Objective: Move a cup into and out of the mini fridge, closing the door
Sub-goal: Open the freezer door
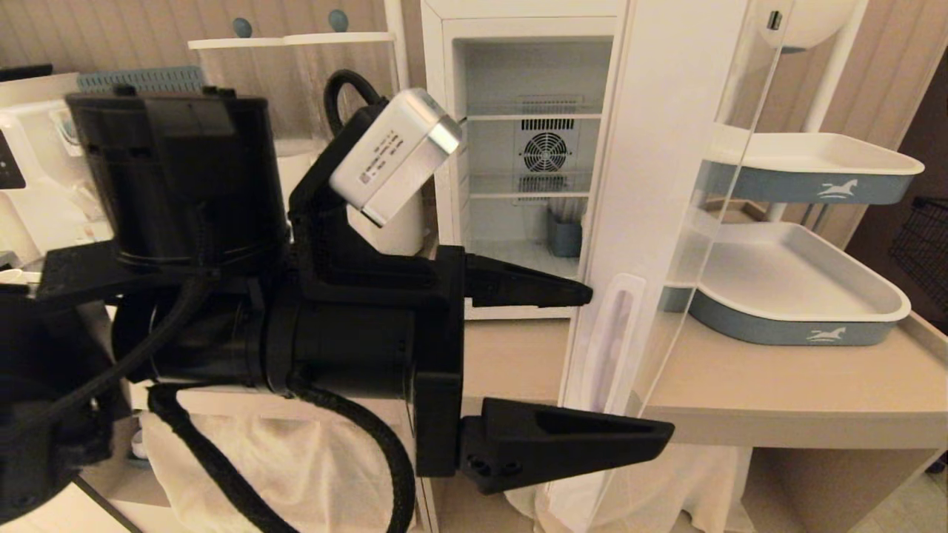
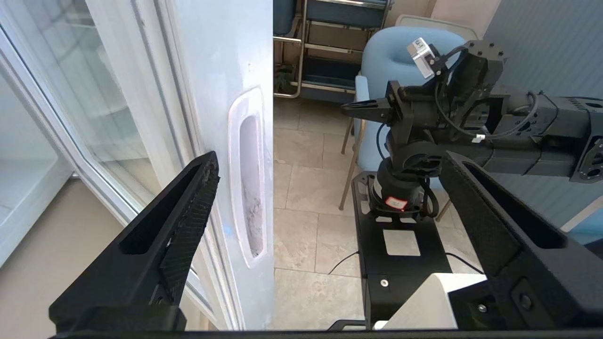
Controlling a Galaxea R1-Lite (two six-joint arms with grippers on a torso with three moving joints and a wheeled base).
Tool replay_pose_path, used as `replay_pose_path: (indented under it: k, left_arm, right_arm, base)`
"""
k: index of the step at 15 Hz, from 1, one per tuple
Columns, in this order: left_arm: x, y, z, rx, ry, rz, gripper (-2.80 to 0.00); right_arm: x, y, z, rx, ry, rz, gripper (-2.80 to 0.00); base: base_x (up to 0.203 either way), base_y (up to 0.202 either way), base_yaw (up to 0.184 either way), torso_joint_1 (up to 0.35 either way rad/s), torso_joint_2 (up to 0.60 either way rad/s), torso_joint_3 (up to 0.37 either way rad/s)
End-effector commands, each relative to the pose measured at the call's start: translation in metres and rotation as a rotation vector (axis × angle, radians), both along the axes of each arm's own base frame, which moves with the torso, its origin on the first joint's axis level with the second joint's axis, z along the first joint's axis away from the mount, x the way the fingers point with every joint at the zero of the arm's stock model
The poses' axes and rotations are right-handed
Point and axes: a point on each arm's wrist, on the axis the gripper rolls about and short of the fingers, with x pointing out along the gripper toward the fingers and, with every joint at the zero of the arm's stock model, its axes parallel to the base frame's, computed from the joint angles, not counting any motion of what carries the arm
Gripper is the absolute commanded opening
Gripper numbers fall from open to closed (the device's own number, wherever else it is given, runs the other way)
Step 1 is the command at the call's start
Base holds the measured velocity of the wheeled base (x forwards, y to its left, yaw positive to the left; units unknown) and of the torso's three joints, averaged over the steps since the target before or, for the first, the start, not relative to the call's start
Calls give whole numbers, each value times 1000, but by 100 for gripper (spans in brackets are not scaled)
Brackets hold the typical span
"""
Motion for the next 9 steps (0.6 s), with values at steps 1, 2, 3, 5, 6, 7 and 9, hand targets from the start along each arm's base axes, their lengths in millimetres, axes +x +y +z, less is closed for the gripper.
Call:
replay_pose_path:
  k: [1, 2, 3, 5, 6, 7, 9]
  left_arm:
    - [10, -1, -7, 19, 13, 25, 0]
    - [11, 0, -8, 23, 2, 28, 0]
    - [14, 3, -10, 31, -20, 31, 0]
    - [16, 9, -11, 49, -46, 16, 0]
    - [18, 16, -11, 58, -37, -29, 0]
    - [17, 21, -9, 56, -32, -72, 0]
    - [14, 28, -10, 58, -30, -82, 0]
  right_arm:
    - [0, 0, 0, 0, 2, 0, -280]
    - [0, 0, 0, 0, 2, 1, -280]
    - [0, 0, 0, 0, 2, 0, -280]
    - [0, 0, 0, 0, 2, 1, -280]
    - [0, 0, 0, 0, 2, 1, -280]
    - [0, 0, 0, 0, 2, 1, -280]
    - [0, 0, 0, 0, 2, 1, -280]
  base:
    - [0, 0, 0, 0, 0, 0]
    - [0, 0, 0, 0, 0, 0]
    - [0, 0, 0, 0, 0, 0]
    - [0, 0, 0, 0, 0, 0]
    - [0, 0, 0, 0, 0, 0]
    - [0, 0, 0, 0, 0, 0]
    - [0, 0, 0, 0, 0, 0]
